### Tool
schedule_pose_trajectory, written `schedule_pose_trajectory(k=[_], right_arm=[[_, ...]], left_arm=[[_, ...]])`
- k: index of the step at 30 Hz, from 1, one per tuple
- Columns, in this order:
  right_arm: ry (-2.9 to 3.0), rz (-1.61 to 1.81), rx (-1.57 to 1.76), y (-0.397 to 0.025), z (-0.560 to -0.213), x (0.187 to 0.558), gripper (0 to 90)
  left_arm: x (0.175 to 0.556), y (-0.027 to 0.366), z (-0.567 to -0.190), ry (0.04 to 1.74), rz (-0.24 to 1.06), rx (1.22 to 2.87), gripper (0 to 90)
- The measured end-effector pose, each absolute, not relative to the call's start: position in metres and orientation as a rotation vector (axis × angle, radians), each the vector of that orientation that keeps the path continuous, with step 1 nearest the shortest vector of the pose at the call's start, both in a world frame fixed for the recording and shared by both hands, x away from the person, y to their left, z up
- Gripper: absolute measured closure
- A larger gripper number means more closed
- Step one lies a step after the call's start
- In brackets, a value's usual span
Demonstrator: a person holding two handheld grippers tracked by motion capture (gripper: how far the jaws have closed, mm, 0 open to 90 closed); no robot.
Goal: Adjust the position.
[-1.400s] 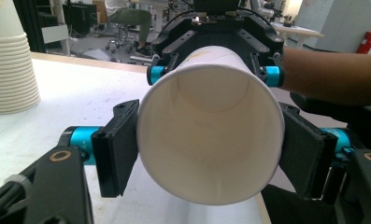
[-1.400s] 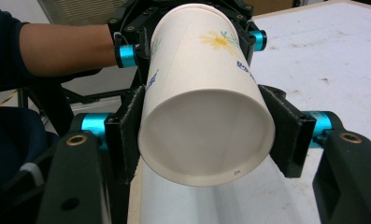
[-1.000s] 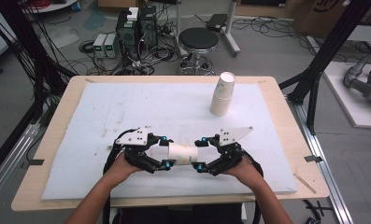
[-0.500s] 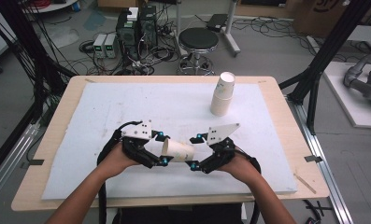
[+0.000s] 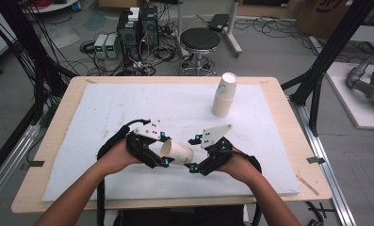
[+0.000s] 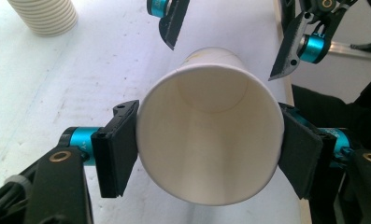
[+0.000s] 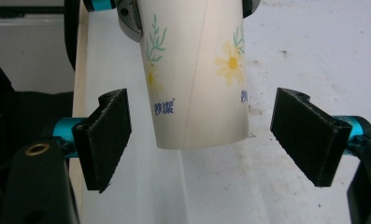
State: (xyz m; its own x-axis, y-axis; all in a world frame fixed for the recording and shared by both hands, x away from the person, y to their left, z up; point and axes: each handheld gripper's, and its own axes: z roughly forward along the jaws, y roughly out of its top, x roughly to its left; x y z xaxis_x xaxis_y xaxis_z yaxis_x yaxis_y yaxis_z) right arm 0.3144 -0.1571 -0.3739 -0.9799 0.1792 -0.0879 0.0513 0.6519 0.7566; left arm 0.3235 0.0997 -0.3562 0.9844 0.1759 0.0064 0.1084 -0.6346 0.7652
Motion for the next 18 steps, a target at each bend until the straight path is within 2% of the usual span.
schedule_pose_trajectory(k=[18], right_arm=[[2.735,1.053,0.109,-0.141,-0.375,0.314,21.0]], left_arm=[[0.326,0.087,-0.353,0.208,0.097,2.375,27.6]])
